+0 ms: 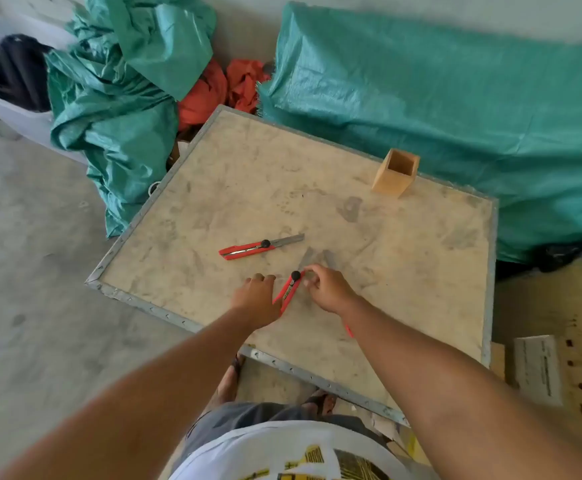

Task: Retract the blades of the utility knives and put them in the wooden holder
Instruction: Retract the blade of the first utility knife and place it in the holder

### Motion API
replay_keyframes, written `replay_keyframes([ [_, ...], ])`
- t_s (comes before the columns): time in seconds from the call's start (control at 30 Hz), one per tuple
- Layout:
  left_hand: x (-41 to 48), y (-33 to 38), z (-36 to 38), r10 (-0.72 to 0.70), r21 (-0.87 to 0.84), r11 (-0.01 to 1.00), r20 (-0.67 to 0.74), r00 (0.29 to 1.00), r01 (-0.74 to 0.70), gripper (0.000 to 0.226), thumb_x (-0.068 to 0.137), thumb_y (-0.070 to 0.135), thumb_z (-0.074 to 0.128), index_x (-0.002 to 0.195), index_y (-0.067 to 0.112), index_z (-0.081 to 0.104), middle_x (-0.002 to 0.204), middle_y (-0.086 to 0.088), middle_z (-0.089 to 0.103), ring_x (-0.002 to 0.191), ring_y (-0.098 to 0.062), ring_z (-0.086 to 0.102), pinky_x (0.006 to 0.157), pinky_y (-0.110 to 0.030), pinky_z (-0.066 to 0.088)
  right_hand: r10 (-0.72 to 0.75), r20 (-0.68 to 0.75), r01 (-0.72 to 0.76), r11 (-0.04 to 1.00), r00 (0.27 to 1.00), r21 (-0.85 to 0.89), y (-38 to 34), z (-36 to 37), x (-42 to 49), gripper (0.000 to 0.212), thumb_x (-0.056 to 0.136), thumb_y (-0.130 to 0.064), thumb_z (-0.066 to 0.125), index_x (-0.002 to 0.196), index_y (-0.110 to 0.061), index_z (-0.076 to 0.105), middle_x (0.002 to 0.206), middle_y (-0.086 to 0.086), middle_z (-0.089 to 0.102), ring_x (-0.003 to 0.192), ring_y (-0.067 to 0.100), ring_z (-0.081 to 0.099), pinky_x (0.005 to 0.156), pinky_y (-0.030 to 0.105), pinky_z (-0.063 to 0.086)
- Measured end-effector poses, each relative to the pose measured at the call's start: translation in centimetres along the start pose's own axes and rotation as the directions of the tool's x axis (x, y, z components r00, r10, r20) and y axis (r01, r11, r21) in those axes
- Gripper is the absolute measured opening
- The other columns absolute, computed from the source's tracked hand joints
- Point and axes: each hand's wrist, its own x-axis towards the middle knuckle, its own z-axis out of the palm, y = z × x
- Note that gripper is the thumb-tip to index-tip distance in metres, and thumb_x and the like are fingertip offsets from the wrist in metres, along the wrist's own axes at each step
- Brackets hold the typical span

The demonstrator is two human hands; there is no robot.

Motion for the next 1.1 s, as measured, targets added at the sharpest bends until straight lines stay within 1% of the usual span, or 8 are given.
replay_keyframes([
  [0.23,0.3,0.4,3.1,-0.028,-0.079,0.997,-0.031,0.999,0.025,0.051,0.085,0.040,0.065,0.130,0.020,0.050,0.124,-0.007,0.055,0.109,-0.029,0.059,0.081,-0.040,0.055,0.093,-0.029,-0.088,0.986,0.995,0.144,-0.8,2.0,0.5,0.040,0.099,-0.023,0.060,0.139,-0.019,0.059,0.109,0.007,0.072,0.103,0.023,0.066,0.082,0.023,0.043],
  [0.37,0.4,0.3,3.7,-0.023,-0.205,0.979,-0.018,1.000,0.019,0.045,0.082,0.020,0.061,0.127,0.026,0.056,0.115,-0.006,0.056,0.099,-0.030,0.059,0.080,-0.042,0.056,0.172,-0.068,-0.152,0.959,0.983,0.239,-0.8,2.8,0.8,0.031,0.097,-0.023,0.063,0.128,-0.018,0.064,0.100,-0.001,0.067,0.096,0.016,0.063,0.082,0.025,0.044],
  [0.47,0.0,0.2,3.9,-0.006,-0.332,0.943,-0.027,1.000,-0.004,0.048,0.077,0.015,0.063,0.124,0.025,0.062,0.109,-0.008,0.057,0.091,-0.030,0.062,0.074,-0.030,0.050,0.252,-0.077,-0.211,0.913,0.965,0.350,-0.7,3.0,0.9,0.025,0.096,-0.024,0.065,0.120,-0.015,0.066,0.099,-0.004,0.064,0.094,0.013,0.060,0.082,0.025,0.045],
  [0.67,-0.9,-0.2,3.7,-0.021,-0.420,0.907,0.020,1.000,0.027,0.039,0.075,0.017,0.069,0.113,0.010,0.068,0.105,-0.009,0.061,0.089,-0.028,0.063,0.068,-0.031,0.049,0.379,0.002,-0.294,0.714,0.925,0.636,-0.9,3.3,0.7,0.016,0.093,-0.012,0.071,0.108,-0.010,0.067,0.098,0.008,0.069,0.095,0.027,0.075,0.079,0.043,0.065],
  [0.8,-1.8,-0.5,3.0,0.000,-0.504,0.864,-0.009,1.000,-0.005,0.047,0.081,0.021,0.070,0.127,0.019,0.064,0.108,-0.006,0.063,0.089,-0.020,0.061,0.067,-0.021,0.043,0.381,0.000,-0.260,0.633,0.925,0.729,-1.2,3.0,0.1,0.013,0.093,-0.007,0.070,0.096,-0.019,0.068,0.104,0.007,0.072,0.089,0.021,0.076,0.076,0.037,0.066],
  [0.93,-2.8,-0.5,0.3,0.064,-0.605,0.796,0.058,0.996,-0.016,0.042,0.093,0.019,0.061,0.134,0.029,0.058,0.115,0.010,0.068,0.076,-0.001,0.064,0.058,-0.011,0.047,0.336,-0.040,-0.173,0.581,0.941,0.795,-2.2,0.9,-1.2,0.014,0.094,-0.004,0.068,0.105,-0.012,0.069,0.104,0.006,0.071,0.080,0.019,0.075,0.073,0.033,0.065],
  [1.0,-3.3,-0.5,-1.3,0.120,-0.646,0.763,0.098,0.988,-0.028,0.040,0.094,0.016,0.060,0.127,0.038,0.062,0.109,0.015,0.067,0.067,0.002,0.063,0.054,-0.015,0.051,0.305,-0.052,-0.137,0.564,0.951,0.814,-2.5,-0.3,-1.9,0.015,0.094,-0.002,0.068,0.105,-0.011,0.069,0.107,0.009,0.071,0.082,0.023,0.076,0.075,0.035,0.065],
  [1.1,-4.2,-0.1,-3.3,0.190,-0.697,0.713,0.091,0.978,-0.074,0.041,0.091,0.014,0.065,0.123,0.040,0.064,0.104,0.021,0.069,0.074,-0.013,0.067,0.061,-0.033,0.059,0.261,-0.086,-0.076,0.555,0.961,0.828,-3.1,-2.2,-3.1,0.017,0.093,-0.001,0.068,0.104,-0.014,0.071,0.112,0.013,0.071,0.089,0.027,0.077,0.081,0.040,0.064],
])
